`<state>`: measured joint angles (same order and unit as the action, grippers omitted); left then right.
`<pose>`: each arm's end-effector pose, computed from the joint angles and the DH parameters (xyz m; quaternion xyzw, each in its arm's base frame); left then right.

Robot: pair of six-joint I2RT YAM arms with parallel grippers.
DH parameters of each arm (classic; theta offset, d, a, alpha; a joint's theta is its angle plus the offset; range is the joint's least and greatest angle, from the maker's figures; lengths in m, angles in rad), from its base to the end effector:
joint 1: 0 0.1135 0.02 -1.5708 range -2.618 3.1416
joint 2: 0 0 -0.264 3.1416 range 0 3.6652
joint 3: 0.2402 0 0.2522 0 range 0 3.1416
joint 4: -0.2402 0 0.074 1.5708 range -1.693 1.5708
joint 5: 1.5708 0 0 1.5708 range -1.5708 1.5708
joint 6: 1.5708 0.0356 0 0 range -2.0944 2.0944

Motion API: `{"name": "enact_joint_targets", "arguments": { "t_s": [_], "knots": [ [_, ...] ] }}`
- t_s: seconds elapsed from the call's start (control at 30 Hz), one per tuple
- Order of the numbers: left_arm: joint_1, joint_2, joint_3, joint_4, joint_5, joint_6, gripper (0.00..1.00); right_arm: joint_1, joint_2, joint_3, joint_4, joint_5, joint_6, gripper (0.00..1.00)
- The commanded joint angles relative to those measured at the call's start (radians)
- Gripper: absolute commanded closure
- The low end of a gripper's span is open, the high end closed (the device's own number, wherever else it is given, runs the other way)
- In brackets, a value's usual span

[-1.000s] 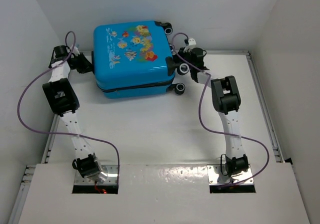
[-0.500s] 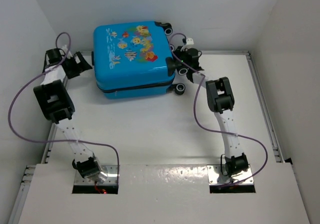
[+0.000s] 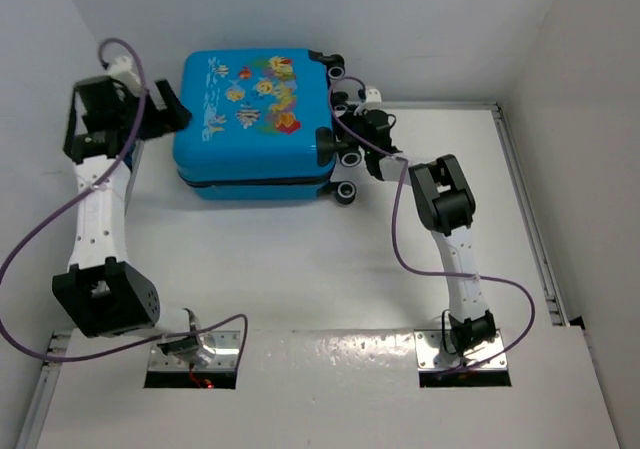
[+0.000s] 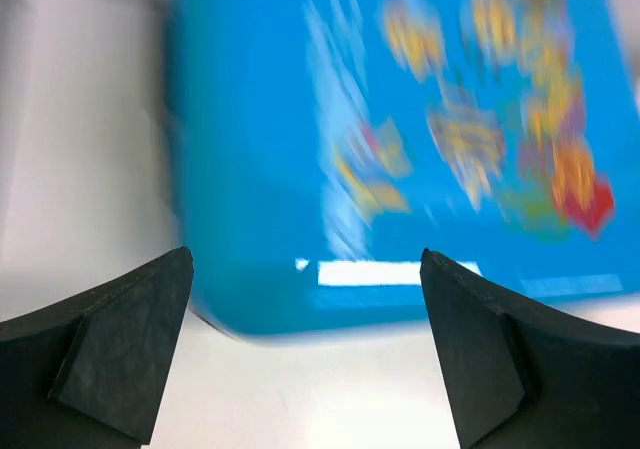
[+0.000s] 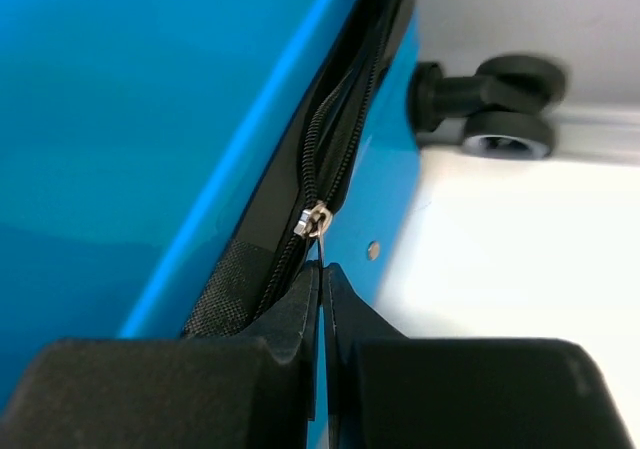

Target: Pack the luggage

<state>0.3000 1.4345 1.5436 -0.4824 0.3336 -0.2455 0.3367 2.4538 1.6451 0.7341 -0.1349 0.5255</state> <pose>0.3104 0.0838 0.4221 -0.1293 0.8097 -0.1220 0.5593 0.5133 0.1847 0.1372 0.0233 0.7324 0.3285 0.5960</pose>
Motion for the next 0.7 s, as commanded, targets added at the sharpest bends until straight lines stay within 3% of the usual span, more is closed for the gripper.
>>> {"name": "enact_joint_targets", "arguments": {
  "t_s": [0.0, 0.27, 0.53, 0.67],
  "knots": [
    [-0.064, -0.051, -0.132, -0.205, 0.014, -0.017, 0.0, 0.223, -0.163, -0.063, 0.129, -0.273, 0.12, 1.0],
    [-0.194, -0.186, -0.212, -0.344, -0.062, -0.143, 0.0, 0.389, -0.289, -0.202, 0.151, -0.334, 0.154, 1.0],
    [-0.255, -0.243, -0.313, -0.446, -0.129, -0.238, 0.0, 0.42, -0.204, -0.117, 0.081, -0.319, 0.127, 1.0],
    [-0.256, -0.263, -0.388, -0.495, -0.28, -0.227, 0.0, 0.417, -0.182, -0.093, 0.047, -0.272, 0.102, 1.0]
  ]
}}
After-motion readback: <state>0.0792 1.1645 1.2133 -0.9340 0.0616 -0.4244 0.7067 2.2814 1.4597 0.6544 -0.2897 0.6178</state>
